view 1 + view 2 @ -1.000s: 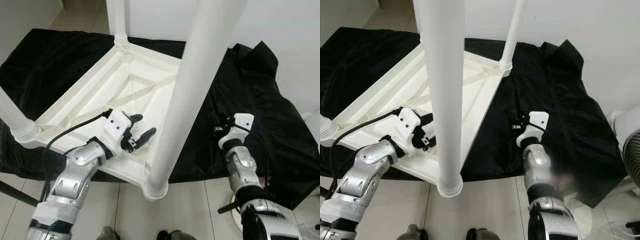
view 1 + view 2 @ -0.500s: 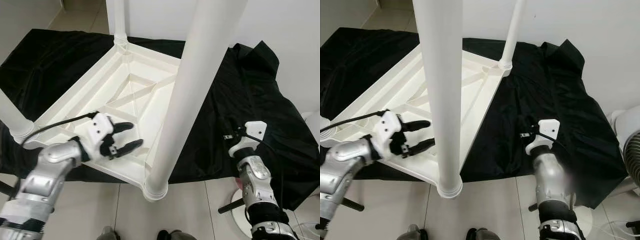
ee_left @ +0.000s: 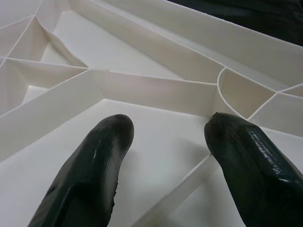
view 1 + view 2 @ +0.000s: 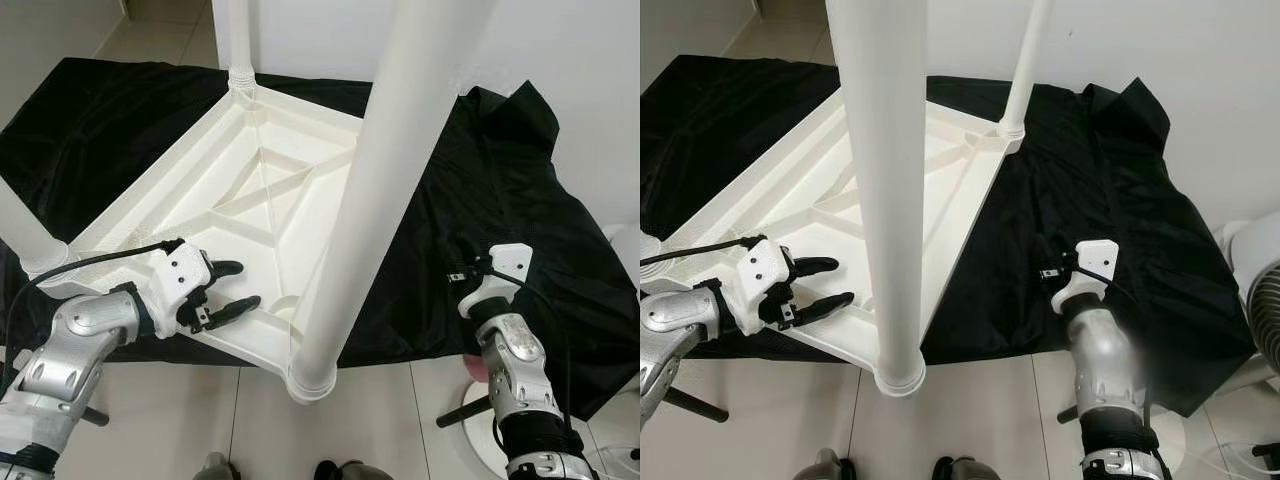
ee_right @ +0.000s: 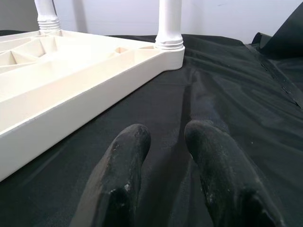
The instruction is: Building children table
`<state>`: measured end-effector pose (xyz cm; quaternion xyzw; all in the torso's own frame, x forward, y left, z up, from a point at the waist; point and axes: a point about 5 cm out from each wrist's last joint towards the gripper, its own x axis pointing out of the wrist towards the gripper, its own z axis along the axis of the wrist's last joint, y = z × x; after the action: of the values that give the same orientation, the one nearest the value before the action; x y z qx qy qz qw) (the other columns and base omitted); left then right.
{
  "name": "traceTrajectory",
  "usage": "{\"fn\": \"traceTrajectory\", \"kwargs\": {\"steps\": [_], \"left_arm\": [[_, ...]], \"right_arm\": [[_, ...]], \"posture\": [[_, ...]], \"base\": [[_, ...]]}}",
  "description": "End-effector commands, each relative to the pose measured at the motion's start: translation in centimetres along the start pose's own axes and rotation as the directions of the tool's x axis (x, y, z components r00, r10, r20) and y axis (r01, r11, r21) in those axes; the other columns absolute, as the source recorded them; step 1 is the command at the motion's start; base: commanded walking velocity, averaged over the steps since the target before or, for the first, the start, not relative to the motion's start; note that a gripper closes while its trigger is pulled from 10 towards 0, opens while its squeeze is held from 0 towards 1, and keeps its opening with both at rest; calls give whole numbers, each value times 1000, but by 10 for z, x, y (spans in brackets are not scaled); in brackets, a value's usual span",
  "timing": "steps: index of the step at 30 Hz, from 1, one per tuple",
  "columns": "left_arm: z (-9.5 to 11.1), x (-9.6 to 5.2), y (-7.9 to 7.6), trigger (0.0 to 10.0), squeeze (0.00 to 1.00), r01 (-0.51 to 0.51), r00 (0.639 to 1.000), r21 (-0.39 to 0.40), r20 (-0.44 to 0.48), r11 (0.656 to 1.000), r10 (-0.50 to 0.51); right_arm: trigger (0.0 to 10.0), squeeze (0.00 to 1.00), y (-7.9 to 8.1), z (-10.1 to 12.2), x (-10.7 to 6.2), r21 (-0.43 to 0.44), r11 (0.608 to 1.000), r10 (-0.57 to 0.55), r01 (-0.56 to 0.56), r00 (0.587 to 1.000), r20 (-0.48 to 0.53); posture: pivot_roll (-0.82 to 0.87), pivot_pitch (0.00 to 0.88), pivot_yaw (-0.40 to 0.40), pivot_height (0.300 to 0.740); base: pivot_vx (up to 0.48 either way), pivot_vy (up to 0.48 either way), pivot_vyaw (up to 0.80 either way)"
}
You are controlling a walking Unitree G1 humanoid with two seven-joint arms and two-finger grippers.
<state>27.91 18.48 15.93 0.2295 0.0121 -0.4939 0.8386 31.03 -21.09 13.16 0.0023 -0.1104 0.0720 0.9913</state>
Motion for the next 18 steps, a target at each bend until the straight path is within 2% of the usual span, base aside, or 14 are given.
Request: {"fn": "traceTrajectory", "kwargs": {"steps": [1,5,7,10,18], "left_arm": [[-9,-3,-18,10000,0,270,962,-18,-42,963,-270],[-11,-4,-18,10000,0,278,959,-7,-55,960,-278],[-8,-6,-15,10000,0,269,962,7,-39,963,-269],[-2,-12,-8,10000,0,249,969,-18,-1,968,-249],[3,-17,-11,10000,0,287,958,-11,12,958,-286]], "right_arm": [[10000,0,-5,-2,-5,-16,1000,-4,4,1000,-27],[10000,0,-4,-2,-6,-19,1000,-3,2,999,-35],[10000,0,-4,-3,-6,-21,1000,-2,1,999,-39],[10000,0,-4,-3,-7,-23,1000,-5,4,999,-42],[10000,0,-3,-5,-7,-23,1000,-3,2,999,-50]], "posture": [[9,120,-71,740],[8,123,-71,740],[5,125,-71,740],[9,127,-71,740],[17,135,-71,740]], "base": [[0,0,0],[0,0,0],[0,0,0],[0,0,0],[0,0,0]]}}
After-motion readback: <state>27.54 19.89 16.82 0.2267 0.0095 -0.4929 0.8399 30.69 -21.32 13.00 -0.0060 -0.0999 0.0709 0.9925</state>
